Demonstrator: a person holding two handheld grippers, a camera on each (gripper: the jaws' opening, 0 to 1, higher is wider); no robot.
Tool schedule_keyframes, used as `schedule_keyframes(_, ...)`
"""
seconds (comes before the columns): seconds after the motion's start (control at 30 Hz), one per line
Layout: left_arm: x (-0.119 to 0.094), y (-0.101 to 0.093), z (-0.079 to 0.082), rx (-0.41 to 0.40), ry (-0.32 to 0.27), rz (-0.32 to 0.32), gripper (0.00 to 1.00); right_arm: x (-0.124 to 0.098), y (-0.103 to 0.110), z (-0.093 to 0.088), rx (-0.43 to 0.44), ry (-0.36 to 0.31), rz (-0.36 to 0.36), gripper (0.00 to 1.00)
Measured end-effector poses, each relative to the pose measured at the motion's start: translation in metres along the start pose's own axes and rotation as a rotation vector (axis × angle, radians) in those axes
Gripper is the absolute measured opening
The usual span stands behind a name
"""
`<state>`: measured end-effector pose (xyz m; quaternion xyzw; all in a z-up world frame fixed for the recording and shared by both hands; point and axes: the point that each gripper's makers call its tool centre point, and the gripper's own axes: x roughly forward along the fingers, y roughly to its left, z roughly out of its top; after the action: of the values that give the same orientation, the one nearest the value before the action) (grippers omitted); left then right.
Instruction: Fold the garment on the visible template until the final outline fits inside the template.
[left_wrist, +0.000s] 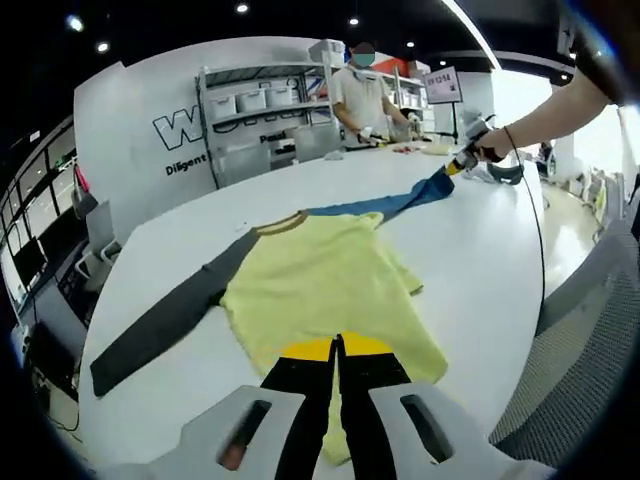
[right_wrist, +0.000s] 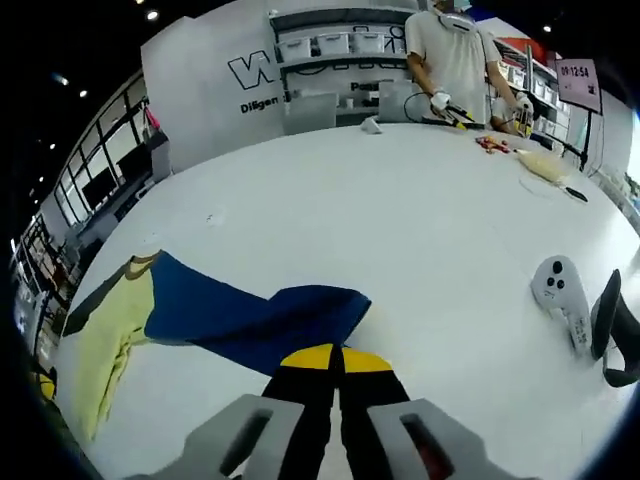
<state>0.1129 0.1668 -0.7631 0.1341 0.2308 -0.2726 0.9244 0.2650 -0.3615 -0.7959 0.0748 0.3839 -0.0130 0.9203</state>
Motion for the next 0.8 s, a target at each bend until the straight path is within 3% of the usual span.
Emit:
schedule_keyframes(0.37, 0.000, -0.014, -0.006, 0.009, 0.021, -0.035, 0.03, 0.011, -0.031, -0.014, 0.033, 0.049, -0.085, 0.00)
schedule_keyframes(0.57, 0.002, -0.017, -0.007, 0.012, 0.033, -0.038, 0.03, 0.023, -0.046, -0.026, -0.017, 0.124, -0.138, 0.00)
schedule_keyframes(0.8, 0.002, -0.016, -0.007, 0.014, 0.035, -0.030, 0.03, 0.028, -0.053, -0.032, -0.047, 0.157, -0.170, 0.00)
